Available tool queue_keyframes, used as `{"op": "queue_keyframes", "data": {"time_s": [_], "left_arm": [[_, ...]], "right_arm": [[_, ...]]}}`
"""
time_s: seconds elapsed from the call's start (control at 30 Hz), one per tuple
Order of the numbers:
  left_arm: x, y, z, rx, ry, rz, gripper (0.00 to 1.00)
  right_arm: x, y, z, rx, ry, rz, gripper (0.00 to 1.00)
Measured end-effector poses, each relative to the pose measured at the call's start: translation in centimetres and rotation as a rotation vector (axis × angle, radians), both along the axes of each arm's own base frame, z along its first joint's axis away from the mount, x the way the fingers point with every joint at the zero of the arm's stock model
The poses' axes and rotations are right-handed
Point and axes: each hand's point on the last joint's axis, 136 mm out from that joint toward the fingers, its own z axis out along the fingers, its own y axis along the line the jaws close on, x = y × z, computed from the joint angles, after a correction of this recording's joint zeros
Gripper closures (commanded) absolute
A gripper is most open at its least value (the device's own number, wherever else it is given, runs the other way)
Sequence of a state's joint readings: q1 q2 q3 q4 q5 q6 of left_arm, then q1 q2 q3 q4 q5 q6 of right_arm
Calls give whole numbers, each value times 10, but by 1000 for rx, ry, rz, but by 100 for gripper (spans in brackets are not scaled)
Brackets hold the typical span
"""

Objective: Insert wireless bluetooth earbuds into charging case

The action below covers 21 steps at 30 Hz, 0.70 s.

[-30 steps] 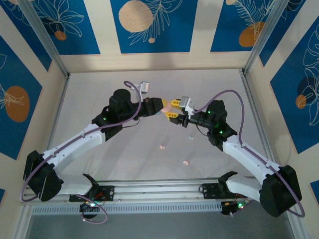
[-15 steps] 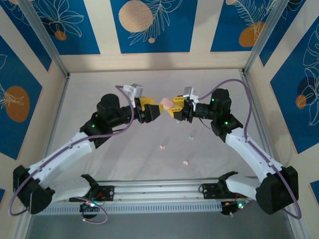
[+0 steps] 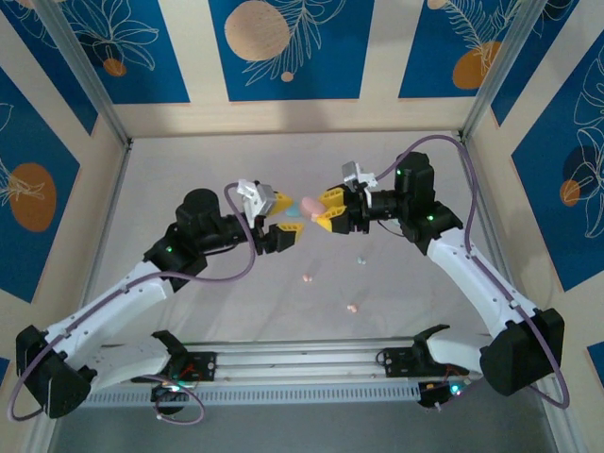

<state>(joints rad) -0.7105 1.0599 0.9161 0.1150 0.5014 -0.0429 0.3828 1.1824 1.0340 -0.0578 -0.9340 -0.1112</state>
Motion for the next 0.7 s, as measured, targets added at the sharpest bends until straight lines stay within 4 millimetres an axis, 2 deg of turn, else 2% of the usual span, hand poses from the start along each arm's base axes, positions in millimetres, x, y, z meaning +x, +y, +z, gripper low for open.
{"op": "queue_keyframes", "data": {"time_s": [0.2,0.5,0.7], "left_arm": [[-2,-9,-9,9,20,-56,38],[-5,-14,-1,-8,20,-93,47],[-4,-17,-4,-3,30,-103,55]], "right_arm": [[-4,2,-3,-14,10,28,66],[-5,5,-7,-26,7,47,66],[-4,6,-4,-30,-2,55,66]]}}
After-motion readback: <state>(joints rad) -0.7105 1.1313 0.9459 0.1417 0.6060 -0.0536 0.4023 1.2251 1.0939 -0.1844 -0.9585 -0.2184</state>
